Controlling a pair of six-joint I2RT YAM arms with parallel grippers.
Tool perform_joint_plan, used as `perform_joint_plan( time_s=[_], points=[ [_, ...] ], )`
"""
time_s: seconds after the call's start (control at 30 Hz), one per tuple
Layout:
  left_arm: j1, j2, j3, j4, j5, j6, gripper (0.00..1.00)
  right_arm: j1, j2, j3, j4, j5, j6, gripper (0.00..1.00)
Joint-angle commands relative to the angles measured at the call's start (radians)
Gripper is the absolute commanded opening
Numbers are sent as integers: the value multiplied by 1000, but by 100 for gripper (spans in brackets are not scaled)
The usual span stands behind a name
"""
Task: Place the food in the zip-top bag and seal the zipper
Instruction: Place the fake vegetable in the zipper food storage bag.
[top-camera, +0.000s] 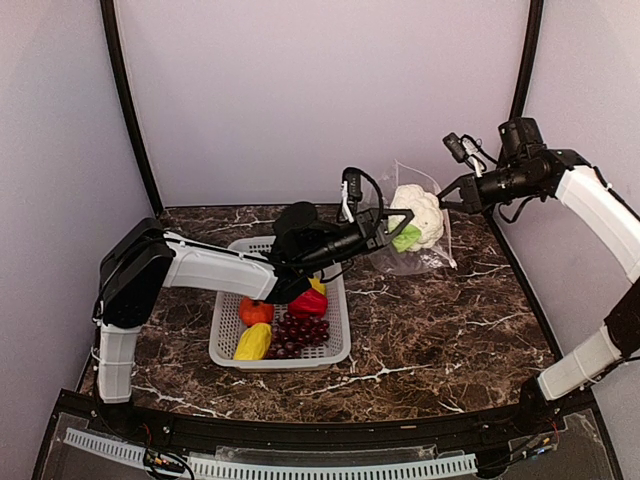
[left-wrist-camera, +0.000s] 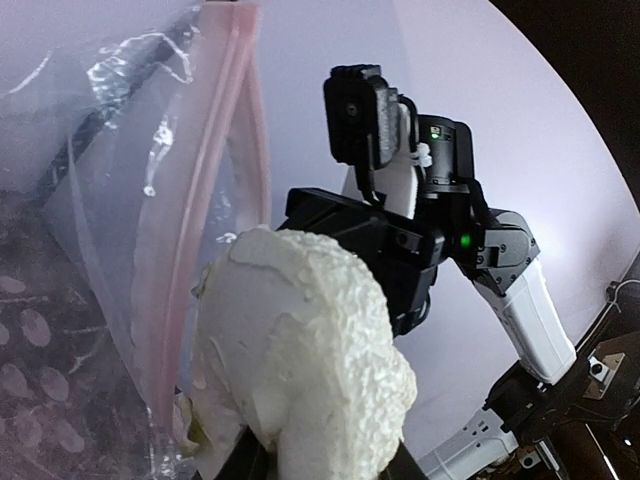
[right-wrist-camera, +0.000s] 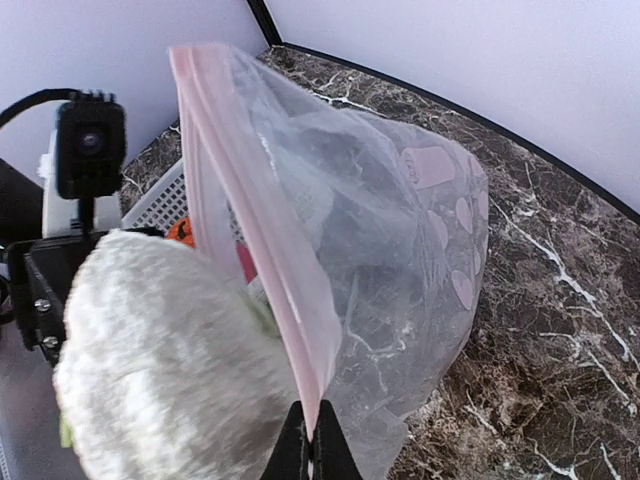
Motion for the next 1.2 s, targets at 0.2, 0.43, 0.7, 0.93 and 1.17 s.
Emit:
perform_joint_plan(
  time_s=[0.2,0.43,0.7,0.93,1.17],
  points=[
    [29,16,6,-4,-98,-6,1,6,-111,-46,-7,-124,0,0],
    [26,33,126,-126,-70,7,1,12,-73,-85,-7,-169,-23,0],
    [23,131,318,-365,-77,39,1,32,-86,-52,-40,-364,-52,0],
    [18,152,373,-492,-63,58,1,32,-74,-77,-10,-329,-42,0],
    [-7,94,400,-556,-54,157,33,21,-30,-67,15,-407,-23,0]
  ],
)
